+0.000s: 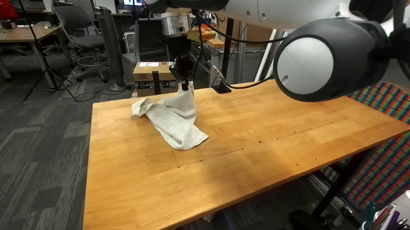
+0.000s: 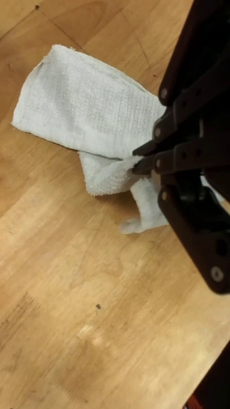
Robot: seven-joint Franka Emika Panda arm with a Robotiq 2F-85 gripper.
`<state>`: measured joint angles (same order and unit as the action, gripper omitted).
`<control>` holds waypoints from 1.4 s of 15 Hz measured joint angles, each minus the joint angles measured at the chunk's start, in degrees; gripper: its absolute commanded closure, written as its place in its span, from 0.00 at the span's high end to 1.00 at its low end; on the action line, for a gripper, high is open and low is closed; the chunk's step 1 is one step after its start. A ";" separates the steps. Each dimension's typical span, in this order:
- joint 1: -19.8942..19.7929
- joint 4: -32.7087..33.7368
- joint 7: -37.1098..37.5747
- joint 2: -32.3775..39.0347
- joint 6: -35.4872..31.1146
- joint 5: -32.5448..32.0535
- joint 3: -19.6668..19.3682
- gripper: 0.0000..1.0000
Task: Fold the white towel on the table.
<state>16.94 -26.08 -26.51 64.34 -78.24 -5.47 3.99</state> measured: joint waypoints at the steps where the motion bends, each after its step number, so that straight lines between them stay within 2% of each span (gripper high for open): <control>1: 0.02 -0.01 0.00 0.00 1.01 -0.16 -0.08 0.01; 8: 2.34 -0.11 -0.04 0.29 2.64 -5.49 -2.21 0.01; 16: 10.04 -0.13 -4.62 2.65 2.47 -14.47 -5.44 0.01; 21: 14.48 -0.21 -6.60 4.08 2.88 -15.92 -5.73 0.01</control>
<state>31.43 -26.29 -33.11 68.43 -75.36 -21.39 -1.73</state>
